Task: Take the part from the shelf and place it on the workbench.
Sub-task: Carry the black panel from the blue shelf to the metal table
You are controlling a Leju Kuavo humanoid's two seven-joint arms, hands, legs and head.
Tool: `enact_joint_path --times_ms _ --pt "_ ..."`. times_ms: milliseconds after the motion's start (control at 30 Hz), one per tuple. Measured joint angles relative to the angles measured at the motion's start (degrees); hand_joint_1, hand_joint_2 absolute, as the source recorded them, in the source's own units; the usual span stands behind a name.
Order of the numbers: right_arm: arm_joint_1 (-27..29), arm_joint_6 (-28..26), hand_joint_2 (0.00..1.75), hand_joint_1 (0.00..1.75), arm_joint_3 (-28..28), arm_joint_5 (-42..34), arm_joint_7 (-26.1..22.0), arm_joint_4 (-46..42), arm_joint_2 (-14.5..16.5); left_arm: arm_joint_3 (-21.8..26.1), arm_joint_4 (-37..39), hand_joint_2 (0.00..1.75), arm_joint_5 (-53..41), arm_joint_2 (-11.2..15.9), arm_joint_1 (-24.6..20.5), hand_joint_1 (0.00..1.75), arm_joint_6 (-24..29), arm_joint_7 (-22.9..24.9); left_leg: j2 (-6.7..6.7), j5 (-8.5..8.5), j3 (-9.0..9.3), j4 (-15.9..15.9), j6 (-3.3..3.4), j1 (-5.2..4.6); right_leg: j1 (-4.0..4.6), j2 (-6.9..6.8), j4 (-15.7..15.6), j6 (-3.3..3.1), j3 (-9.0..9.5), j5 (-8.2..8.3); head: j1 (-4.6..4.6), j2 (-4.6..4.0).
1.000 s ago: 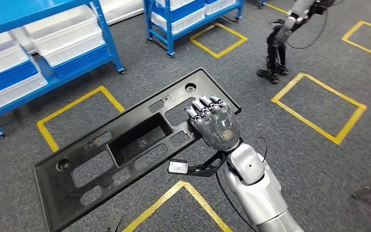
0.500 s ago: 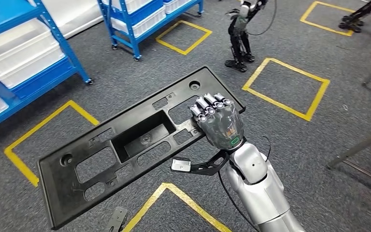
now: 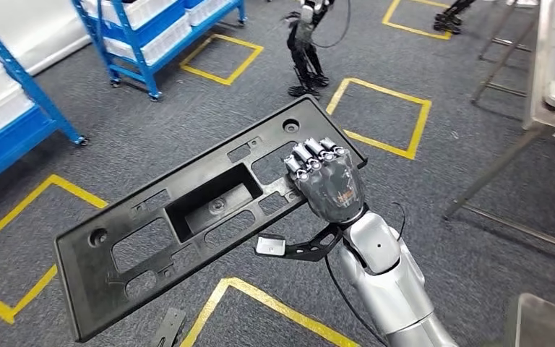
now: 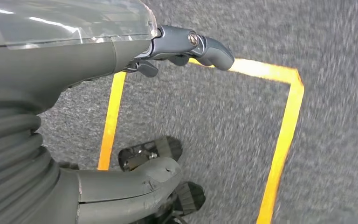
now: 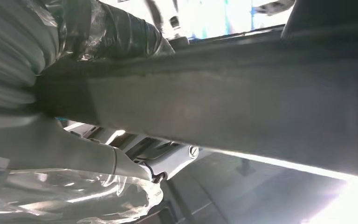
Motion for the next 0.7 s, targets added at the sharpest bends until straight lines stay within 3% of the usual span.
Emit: enact_joint_path --times_ms 67,133,200,233,300,333,400,467,500,533,567,600,633,700 --pt "0.02 0.01 1.75 1.75 0.00 -0.01 0.01 0.14 -0.05 0.00 0.00 1.75 0.02 -0.07 0.01 0.00 -0.08 -0.04 1.66 -0.32 -0.17 0.45 -0.31 0.14 -0.28 -0.47 -0.74 0.52 0.80 1.45 0.00 0.00" --pt "-0.01 0.01 1.75 1.75 0.00 -0.02 0.03 0.18 -0.07 0.00 0.00 1.75 0.16 -0.12 -0.02 0.00 -0.25 -0.25 3.01 -1.01 -0.30 1.32 -0.92 0.33 -0.29 -2.14 -7.28 0.72 4.68 4.28 0.01 0.00" --pt "-0.04 0.01 1.75 1.75 0.01 -0.02 0.15 0.17 -0.07 0.00 0.00 1.75 0.36 -0.10 -0.09 0.00 -0.38 -0.59 3.93 -1.80 -0.40 2.29 -1.73 0.17 -0.05 -3.47 -11.56 0.18 7.02 5.24 -0.02 0.00" --pt "-0.04 0.01 1.75 1.75 0.02 -0.02 0.26 0.16 -0.07 0.00 0.00 1.75 0.41 -0.09 -0.11 0.00 -0.38 -0.74 4.26 -2.05 -0.38 2.53 -2.06 0.06 0.14 -3.54 -11.79 -0.26 7.05 4.92 -0.03 0.00" --pt "-0.01 0.00 1.75 1.75 0.02 -0.04 0.47 0.15 -0.08 0.00 0.00 1.75 0.43 -0.10 -0.17 0.00 -0.39 -0.98 5.03 -2.24 -0.11 2.57 -2.61 0.11 0.24 -2.39 -11.78 -1.09 6.91 5.00 -0.04 0.00" --pt "-0.01 -0.01 1.75 1.75 0.02 -0.05 0.54 0.11 -0.08 0.00 0.00 1.75 0.45 -0.11 -0.21 0.00 -0.39 -1.05 4.71 -2.58 -0.08 2.78 -2.92 0.28 0.23 -1.85 -11.84 -1.43 6.87 5.07 -0.03 0.00" --pt "-0.07 -0.01 1.75 1.75 0.02 -0.07 0.63 0.02 -0.07 0.01 0.00 1.75 0.50 -0.12 -0.23 0.00 -0.39 -1.21 2.43 -4.70 -1.09 5.44 -3.40 0.64 0.06 -0.76 -11.95 -2.05 6.84 5.26 -0.04 0.00" --pt "-0.08 0.00 1.75 1.75 0.02 -0.10 0.68 -0.02 -0.04 0.02 0.00 1.75 0.57 -0.12 -0.07 0.00 -0.39 -1.39 -0.14 -8.34 -4.23 12.39 -3.58 0.81 0.10 0.42 -11.96 -2.40 6.81 5.35 -0.04 0.00" --pt "-0.03 0.01 1.75 1.75 0.02 -0.11 0.69 -0.02 -0.04 0.04 0.00 1.75 0.61 -0.11 0.03 0.00 -0.39 -1.47 -0.66 -9.69 -6.02 16.04 -3.57 0.81 0.20 1.08 -11.95 -2.49 6.80 5.37 -0.04 0.00" --pt "0.05 0.01 1.75 1.75 0.02 -0.13 0.69 -0.02 -0.04 0.05 0.00 1.75 0.66 -0.11 0.12 0.00 -0.38 -1.57 -0.89 -9.99 -7.34 18.39 -3.43 0.78 0.34 1.85 -11.95 -2.53 6.82 5.39 -0.05 0.00" --pt "0.11 0.01 1.75 1.75 0.02 -0.13 0.69 -0.02 -0.04 0.07 0.00 1.75 0.75 -0.10 0.17 0.00 -0.38 -1.68 -1.03 -9.10 -7.72 18.58 -3.15 0.70 0.47 2.65 -11.95 -2.57 6.87 5.39 -0.05 0.00" --pt "0.15 0.01 1.75 1.75 0.02 -0.14 0.69 -0.03 -0.04 0.08 0.00 1.75 0.85 -0.10 0.18 0.00 -0.37 -1.80 -1.33 -7.20 -7.12 16.60 -2.72 0.57 0.57 3.49 -11.95 -2.57 6.95 5.40 -0.05 0.00" --pt "0.16 0.01 1.75 1.75 0.02 -0.15 0.69 -0.05 -0.04 0.09 0.00 1.75 0.97 -0.10 0.18 0.00 -0.35 -1.91 -2.12 -4.73 -5.78 13.01 -2.17 0.39 0.63 4.34 -11.95 -2.57 7.03 5.41 -0.04 0.00" --pt "0.18 0.01 1.75 1.75 0.02 -0.20 0.69 -0.11 -0.04 0.18 0.00 1.75 1.11 0.02 0.21 0.00 -0.25 -2.08 -5.09 -1.56 -2.93 6.15 -1.05 0.19 0.49 5.76 -11.95 -2.40 7.01 5.52 -0.02 0.00"
